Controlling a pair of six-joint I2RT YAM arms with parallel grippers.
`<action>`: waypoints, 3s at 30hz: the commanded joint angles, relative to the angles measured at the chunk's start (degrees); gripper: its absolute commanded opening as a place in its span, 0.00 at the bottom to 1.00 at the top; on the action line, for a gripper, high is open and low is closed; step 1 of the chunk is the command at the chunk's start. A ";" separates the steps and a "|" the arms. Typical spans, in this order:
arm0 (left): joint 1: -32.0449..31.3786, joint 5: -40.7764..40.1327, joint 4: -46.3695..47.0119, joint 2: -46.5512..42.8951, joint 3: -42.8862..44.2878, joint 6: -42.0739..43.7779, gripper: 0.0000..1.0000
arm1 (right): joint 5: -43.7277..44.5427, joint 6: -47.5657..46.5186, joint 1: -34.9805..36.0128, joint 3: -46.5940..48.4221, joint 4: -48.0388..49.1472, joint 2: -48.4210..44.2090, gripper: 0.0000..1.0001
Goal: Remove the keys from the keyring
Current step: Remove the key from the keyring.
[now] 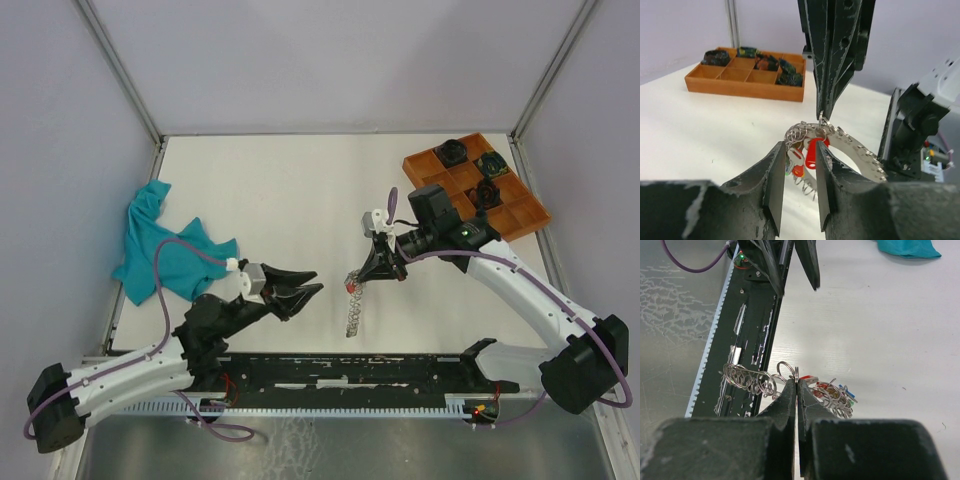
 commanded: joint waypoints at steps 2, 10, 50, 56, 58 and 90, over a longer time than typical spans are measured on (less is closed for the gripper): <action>-0.30 3.74 2.16 9.01 6.06 10.14 0.36 | -3.10 -4.09 0.19 3.06 -0.83 -1.42 0.01; -0.26 9.09 9.83 18.18 7.97 9.45 0.36 | -3.25 -4.17 0.25 3.08 -0.90 -1.67 0.01; -0.52 12.58 13.97 28.04 12.16 4.03 0.03 | -2.83 -3.23 0.32 2.79 -0.44 -1.82 0.08; -0.47 10.11 13.33 25.64 10.49 4.16 0.03 | -3.77 -3.09 -0.77 4.61 -2.49 -2.23 0.43; -0.48 9.26 11.66 24.70 10.44 4.79 0.03 | -5.01 -3.30 -1.93 5.91 -4.30 -2.66 0.50; -0.63 12.78 -2.54 25.57 20.26 -0.23 0.03 | -0.21 -11.68 3.22 2.49 -4.79 -1.26 0.47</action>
